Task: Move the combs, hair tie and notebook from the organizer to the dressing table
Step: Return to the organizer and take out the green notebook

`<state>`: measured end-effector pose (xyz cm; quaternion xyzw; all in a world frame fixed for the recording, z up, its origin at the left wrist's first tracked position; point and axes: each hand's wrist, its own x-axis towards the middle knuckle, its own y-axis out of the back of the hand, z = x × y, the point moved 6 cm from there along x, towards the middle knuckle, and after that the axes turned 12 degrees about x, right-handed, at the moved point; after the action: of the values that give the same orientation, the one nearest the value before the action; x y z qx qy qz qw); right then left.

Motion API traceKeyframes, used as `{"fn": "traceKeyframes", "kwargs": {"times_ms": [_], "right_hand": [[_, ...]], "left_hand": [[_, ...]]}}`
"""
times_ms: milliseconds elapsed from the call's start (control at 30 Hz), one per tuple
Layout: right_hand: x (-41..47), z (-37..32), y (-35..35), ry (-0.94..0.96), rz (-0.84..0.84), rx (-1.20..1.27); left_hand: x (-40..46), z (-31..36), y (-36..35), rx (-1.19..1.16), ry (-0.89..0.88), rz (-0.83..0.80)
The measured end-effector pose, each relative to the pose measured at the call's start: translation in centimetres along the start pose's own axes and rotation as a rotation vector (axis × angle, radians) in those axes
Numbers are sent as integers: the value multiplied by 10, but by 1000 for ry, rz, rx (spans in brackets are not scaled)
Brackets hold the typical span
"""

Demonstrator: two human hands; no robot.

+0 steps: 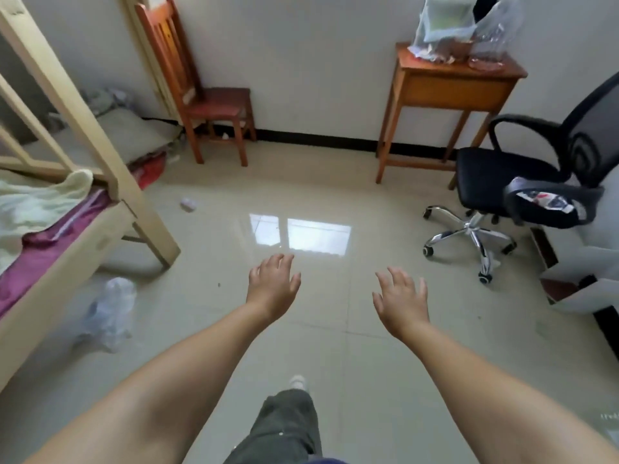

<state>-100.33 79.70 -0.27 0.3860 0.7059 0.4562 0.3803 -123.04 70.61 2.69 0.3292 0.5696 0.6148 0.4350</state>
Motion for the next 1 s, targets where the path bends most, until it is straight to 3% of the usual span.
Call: {"fn": "traceKeyframes", "kwargs": {"times_ms": [233, 467, 733, 1000], "right_hand": [[156, 37, 81, -135, 116, 95], [320, 146, 137, -238, 183, 87], [529, 253, 226, -203, 167, 54], [744, 290, 278, -164, 168, 56]], "left_hand": [[216, 86, 40, 68, -219, -8], [395, 223, 22, 90, -432, 11], [596, 335, 42, 38, -371, 57], [800, 374, 49, 3, -316, 96]]}}
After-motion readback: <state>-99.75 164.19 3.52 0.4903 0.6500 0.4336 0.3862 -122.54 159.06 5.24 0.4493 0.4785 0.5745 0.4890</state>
